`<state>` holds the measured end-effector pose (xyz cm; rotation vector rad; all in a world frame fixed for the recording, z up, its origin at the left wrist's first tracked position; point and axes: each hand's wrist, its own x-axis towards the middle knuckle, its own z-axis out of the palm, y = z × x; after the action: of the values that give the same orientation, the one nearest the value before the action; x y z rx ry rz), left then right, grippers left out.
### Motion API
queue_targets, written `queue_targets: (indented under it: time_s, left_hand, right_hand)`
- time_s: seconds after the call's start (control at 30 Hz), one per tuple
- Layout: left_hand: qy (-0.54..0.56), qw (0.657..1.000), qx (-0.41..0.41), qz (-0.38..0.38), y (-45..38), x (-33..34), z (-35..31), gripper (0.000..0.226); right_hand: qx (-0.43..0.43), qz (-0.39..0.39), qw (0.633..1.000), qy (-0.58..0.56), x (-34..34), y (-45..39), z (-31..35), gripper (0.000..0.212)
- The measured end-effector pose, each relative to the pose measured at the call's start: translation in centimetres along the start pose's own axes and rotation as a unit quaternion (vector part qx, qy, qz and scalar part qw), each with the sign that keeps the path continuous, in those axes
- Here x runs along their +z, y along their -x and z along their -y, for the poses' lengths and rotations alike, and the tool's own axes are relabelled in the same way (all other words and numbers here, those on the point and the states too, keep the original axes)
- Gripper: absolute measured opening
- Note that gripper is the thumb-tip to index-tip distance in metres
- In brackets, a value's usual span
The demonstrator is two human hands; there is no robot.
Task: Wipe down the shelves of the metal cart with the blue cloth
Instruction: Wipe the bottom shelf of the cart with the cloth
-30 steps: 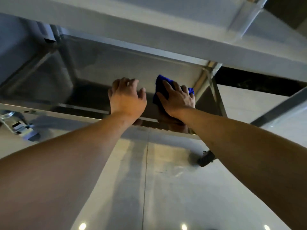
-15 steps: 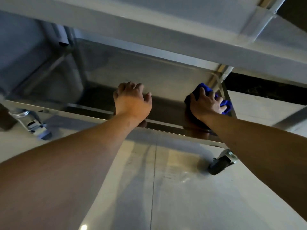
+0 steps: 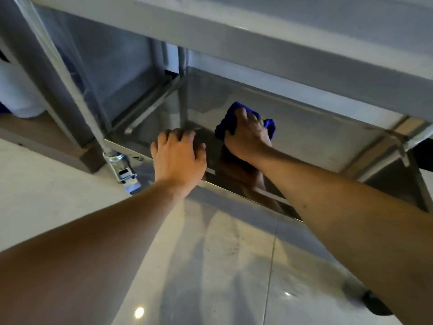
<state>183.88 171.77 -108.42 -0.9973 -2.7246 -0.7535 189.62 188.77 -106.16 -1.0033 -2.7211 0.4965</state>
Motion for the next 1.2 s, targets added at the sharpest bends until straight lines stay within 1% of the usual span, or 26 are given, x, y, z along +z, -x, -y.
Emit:
queue_targets:
  time_s: [0.1,0.17,0.27,0.37,0.6,0.73,0.83,0.93,1.0,1.07,1.13,1.2]
  left_hand:
    - [0.002,1.000,-0.002,-0.015,-0.2,0.1,0.9,0.032]
    - [-0.002,1.000,0.003,-0.019,-0.1,0.1,1.3,0.032]
    - [0.002,0.999,-0.008,-0.032,0.0,0.3,1.4,0.034]
    - [0.002,0.999,-0.012,-0.051,0.2,0.4,0.8,0.034]
    - [-0.052,0.998,-0.012,-0.045,0.7,-0.4,0.4,0.039]
    - [-0.017,0.996,-0.037,-0.076,0.8,-1.9,0.6,0.037]
    - [0.027,0.990,-0.090,-0.102,1.9,-2.9,0.7,0.037]
    - [0.041,0.979,-0.180,-0.082,5.1,-3.6,0.8,0.037]
    - [0.039,0.973,-0.223,-0.049,7.8,-4.3,0.3,0.039]
    - [0.048,0.967,-0.249,-0.013,9.8,-5.8,-0.5,0.039]
    - [0.061,0.963,-0.262,0.015,10.7,-8.3,-1.2,0.039]
    - [0.061,0.966,-0.250,0.032,11.2,-11.5,-2.2,0.038]
  right_hand:
    - [-0.092,0.037,0.995,0.024,1.7,-2.0,2.9,0.051]
    - [-0.117,0.056,0.990,0.052,2.6,-2.9,3.9,0.053]
    - [-0.126,0.031,0.988,0.081,3.8,-2.9,3.8,0.053]
    - [-0.132,0.013,0.988,0.076,4.1,-2.5,3.4,0.052]
    - [-0.151,0.049,0.986,0.058,3.6,0.4,3.3,0.055]
    - [-0.173,0.052,0.980,0.084,2.6,2.8,3.1,0.055]
    - [-0.158,0.076,0.980,0.094,1.7,5.6,3.3,0.056]
    - [-0.141,0.098,0.981,0.088,0.5,8.9,4.2,0.058]
    - [-0.139,0.111,0.980,0.093,-0.6,11.2,4.7,0.067]
    - [-0.132,0.139,0.976,0.100,-1.9,13.4,5.0,0.075]
    - [-0.109,0.178,0.975,0.078,-3.6,15.2,5.4,0.075]
    - [-0.079,0.196,0.976,0.052,-6.0,16.7,6.2,0.073]
